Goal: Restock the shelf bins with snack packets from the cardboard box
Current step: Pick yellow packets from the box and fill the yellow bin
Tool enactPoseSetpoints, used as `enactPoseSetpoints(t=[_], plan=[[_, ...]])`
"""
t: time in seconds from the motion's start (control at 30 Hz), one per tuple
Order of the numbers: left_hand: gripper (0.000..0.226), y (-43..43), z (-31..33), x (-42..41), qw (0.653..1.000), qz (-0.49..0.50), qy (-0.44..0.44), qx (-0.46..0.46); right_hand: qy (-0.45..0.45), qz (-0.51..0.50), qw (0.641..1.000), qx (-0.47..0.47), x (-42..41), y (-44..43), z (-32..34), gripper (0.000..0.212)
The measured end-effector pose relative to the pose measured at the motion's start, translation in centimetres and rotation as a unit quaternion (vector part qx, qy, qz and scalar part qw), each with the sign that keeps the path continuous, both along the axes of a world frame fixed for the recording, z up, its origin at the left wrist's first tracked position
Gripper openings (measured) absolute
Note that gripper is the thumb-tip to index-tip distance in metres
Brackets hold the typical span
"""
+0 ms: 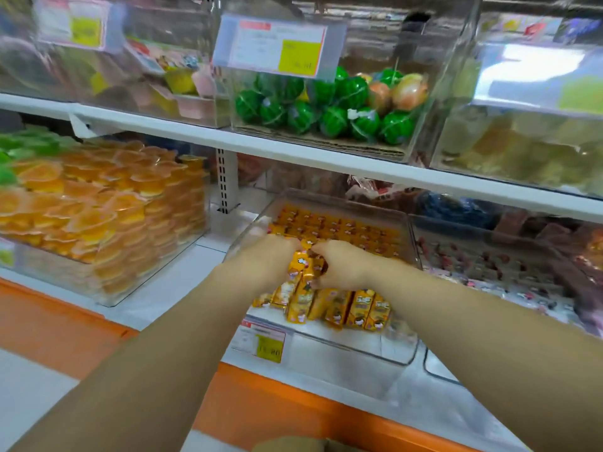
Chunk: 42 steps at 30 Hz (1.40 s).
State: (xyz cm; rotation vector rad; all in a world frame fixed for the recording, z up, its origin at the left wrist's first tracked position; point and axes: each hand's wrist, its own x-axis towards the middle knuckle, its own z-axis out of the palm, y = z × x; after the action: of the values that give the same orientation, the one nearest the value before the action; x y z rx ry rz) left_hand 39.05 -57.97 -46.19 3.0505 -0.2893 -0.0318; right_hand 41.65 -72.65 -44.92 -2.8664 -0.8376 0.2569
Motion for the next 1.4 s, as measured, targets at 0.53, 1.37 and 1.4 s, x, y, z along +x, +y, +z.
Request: enactPoseSetpoints(t=[0.53, 1.37, 1.4], plan=[[0.054, -0.6, -2.4, 1.7, 0.998, 0.055, -0.031, -0.029, -0.196, -0.012, 0.974, -0.110, -0.5, -1.7, -0.9, 0.065], [0.022, -10.5, -4.4, -16.1, 0.930, -0.098, -0.224, -0.275, -0.255, 0.001, 0.950, 0.180, -20.0, -13.0, -4.5, 0.017], [0.022, -11.6, -5.4, -17.0, 0.932, -0.094, -0.210, -0.281, -0.244, -0.012, 0.953, 0.180, -21.3, -14.3, -5.7, 0.017]])
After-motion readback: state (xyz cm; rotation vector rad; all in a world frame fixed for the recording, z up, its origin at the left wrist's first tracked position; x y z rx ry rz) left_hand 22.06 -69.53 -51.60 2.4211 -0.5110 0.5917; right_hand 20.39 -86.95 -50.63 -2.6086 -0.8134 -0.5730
